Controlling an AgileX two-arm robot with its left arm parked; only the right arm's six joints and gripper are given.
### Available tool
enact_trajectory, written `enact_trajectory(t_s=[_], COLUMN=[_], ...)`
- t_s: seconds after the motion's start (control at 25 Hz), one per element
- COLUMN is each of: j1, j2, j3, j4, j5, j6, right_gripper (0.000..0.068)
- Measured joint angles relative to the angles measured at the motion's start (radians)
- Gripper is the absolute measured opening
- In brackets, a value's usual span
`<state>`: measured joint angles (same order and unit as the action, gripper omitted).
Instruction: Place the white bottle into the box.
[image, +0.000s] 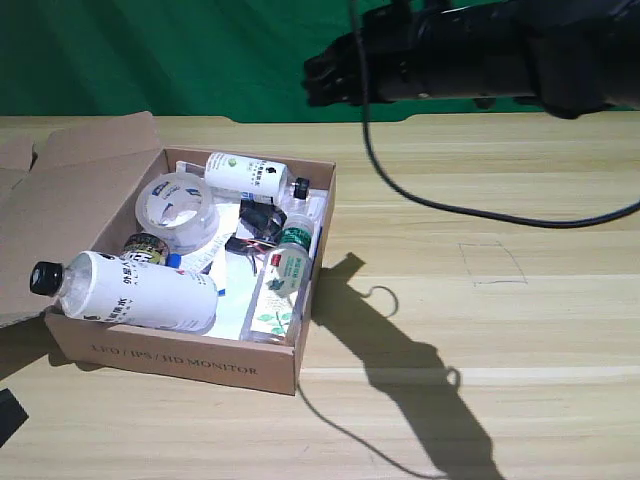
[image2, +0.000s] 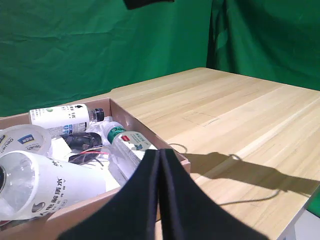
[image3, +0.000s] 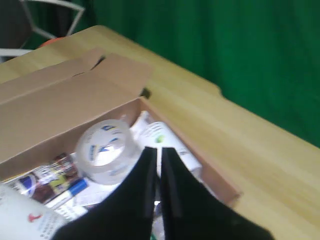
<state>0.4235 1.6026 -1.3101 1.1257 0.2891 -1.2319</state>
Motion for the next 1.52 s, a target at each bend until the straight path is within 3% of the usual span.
enact_trajectory(t_s=[0.32, 0.76, 1.28, 1.52], j1=[-0.101, -0.101, -0.101, -0.101], j2=[-0.338, -0.672, -0.901, -0.906], j3=[0.322, 0.708, 1.008, 1.030], j4=[0.003, 0.064, 0.120, 0.262], j5=[-0.268, -0.379, -0.402, -0.433], j6=[-0.053, -0.077, -0.077, -0.079], right_gripper=[0.0003, 0.0003, 0.0003, 0.0003])
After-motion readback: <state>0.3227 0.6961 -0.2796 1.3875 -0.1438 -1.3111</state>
